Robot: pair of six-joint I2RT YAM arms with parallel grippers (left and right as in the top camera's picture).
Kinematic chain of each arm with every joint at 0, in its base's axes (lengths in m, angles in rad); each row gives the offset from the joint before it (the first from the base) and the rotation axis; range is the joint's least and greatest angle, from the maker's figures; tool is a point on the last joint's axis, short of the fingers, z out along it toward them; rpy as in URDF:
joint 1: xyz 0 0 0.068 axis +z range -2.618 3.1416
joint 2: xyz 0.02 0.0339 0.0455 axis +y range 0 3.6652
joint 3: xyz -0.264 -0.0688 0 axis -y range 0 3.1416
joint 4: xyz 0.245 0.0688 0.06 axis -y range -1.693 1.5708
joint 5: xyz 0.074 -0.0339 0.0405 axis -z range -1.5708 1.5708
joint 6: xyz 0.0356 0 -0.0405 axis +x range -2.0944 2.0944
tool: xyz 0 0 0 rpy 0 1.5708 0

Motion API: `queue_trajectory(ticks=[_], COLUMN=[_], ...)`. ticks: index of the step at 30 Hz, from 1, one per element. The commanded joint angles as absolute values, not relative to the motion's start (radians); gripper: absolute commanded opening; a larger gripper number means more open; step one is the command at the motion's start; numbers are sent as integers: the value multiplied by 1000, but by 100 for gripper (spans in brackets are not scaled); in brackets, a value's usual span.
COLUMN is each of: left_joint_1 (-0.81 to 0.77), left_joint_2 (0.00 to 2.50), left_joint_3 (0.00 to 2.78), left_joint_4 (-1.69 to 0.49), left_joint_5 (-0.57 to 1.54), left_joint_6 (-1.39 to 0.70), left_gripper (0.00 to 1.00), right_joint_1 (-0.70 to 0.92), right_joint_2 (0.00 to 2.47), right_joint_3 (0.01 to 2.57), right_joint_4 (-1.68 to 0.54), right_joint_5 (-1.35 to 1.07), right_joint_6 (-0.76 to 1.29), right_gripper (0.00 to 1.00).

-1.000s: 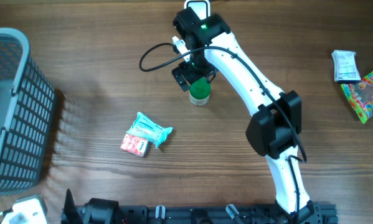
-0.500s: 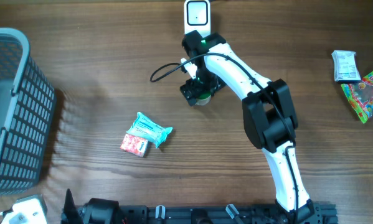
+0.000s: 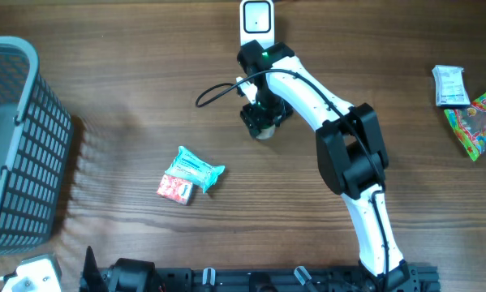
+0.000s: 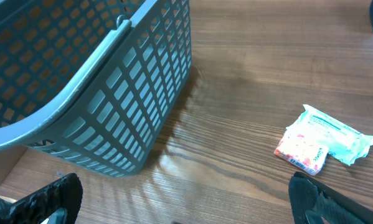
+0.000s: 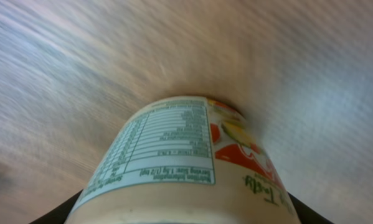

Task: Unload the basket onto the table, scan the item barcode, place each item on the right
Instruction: 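Hold the Knorr jar label against the scanner with the right gripper, then carry the Knorr jar right and release it at the table's right edge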

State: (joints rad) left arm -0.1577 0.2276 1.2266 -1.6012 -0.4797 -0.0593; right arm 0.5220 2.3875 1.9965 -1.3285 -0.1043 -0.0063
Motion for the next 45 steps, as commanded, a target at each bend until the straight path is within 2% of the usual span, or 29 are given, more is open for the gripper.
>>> queue_trajectory(ticks=[1, 2, 4, 5, 9, 11, 13, 15, 17, 21, 25, 28, 31, 35, 45], left_joint_1=[-155, -155, -155, -155, -155, -155, -155, -155, -155, -155, -155, -155, -155, -155, -155], left_joint_2=[216, 216, 216, 216, 216, 216, 216, 216, 216, 216, 216, 217, 216, 217, 217], left_joint_3=[1225, 1225, 1225, 1225, 1225, 1225, 1225, 1225, 1225, 1225, 1225, 1225, 1225, 1225, 1225], left_joint_4=[-1599, -1599, -1599, -1599, -1599, -1599, -1599, -1599, -1599, -1599, -1599, -1599, -1599, -1599, -1599], left_joint_5=[-472, -472, -472, -472, -472, -472, -472, -472, -472, -472, -472, -472, -472, -472, -472], left_joint_6=[-68, -68, -68, -68, -68, -68, -68, -68, -68, -68, -68, -68, -68, -68, -68], left_gripper=[100, 100, 100, 100, 100, 100, 100, 100, 100, 100, 100, 100, 100, 100, 100], right_joint_1=[526, 526, 526, 526, 526, 526, 526, 526, 526, 526, 524, 508, 476, 459, 458], right_joint_2=[2405, 2405, 2405, 2405, 2401, 2400, 2397, 2397, 2397, 2395, 2399, 2405, 2429, 2484, 2611], right_joint_3=[2093, 2112, 2125, 2125, 2130, 2163, 2225, 2322, 2428, 2507, 2463, 2400, 2287, 2228, 2226], right_joint_4=[-1420, -1456, -1478, -1481, -1482, -1478, -1474, -1479, -1457, -1262, -922, -693, -437, -204, -12], right_joint_5=[-117, -148, -246, -368, -530, -507, -454, -389, -297, 22, 295, 321, 312, 313, 306], right_joint_6=[333, 425, 485, 498, 433, 409, 411, 419, 418, 418, 340, 287, 289, 288, 300], right_gripper=[59, 59, 59, 59, 59, 47, 42, 42, 46, 51, 51, 52, 62, 62, 63])
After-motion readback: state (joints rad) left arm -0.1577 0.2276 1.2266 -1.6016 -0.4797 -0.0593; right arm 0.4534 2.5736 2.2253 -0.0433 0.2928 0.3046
